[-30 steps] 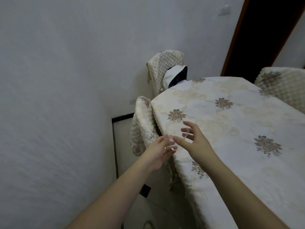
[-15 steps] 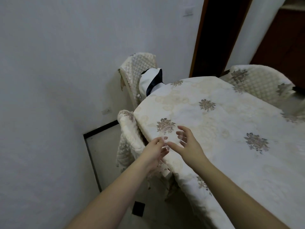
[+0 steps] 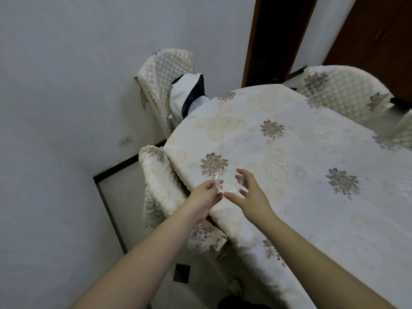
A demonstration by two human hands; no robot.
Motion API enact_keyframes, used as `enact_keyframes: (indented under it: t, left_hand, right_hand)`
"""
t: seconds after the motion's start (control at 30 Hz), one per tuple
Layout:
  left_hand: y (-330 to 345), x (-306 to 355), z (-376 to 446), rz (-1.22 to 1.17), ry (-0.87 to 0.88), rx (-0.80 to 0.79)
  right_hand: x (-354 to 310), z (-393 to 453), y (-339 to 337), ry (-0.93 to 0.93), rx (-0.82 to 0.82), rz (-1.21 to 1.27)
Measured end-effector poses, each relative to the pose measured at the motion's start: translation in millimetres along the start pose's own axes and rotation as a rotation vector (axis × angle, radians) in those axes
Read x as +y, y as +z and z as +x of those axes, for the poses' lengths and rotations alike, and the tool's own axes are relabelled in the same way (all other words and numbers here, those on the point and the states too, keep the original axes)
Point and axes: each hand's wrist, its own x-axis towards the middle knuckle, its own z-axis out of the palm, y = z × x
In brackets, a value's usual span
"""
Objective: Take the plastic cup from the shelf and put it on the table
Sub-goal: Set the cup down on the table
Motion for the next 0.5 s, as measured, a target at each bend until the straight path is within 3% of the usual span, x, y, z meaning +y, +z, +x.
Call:
enact_keyframes:
  t: [0.37,0.5]
  left_hand:
    - [10.3,-13.2,69.7,0.204,0.002,0.019]
    - [12.7,-24.2,86.1,0.252,-0.032,0.096]
  right_hand:
    - [68.5,60.3,-10.1,0.091,0.019,0.09]
    - [85.4,72.6,-8.8,0.124,-0.011,0.108]
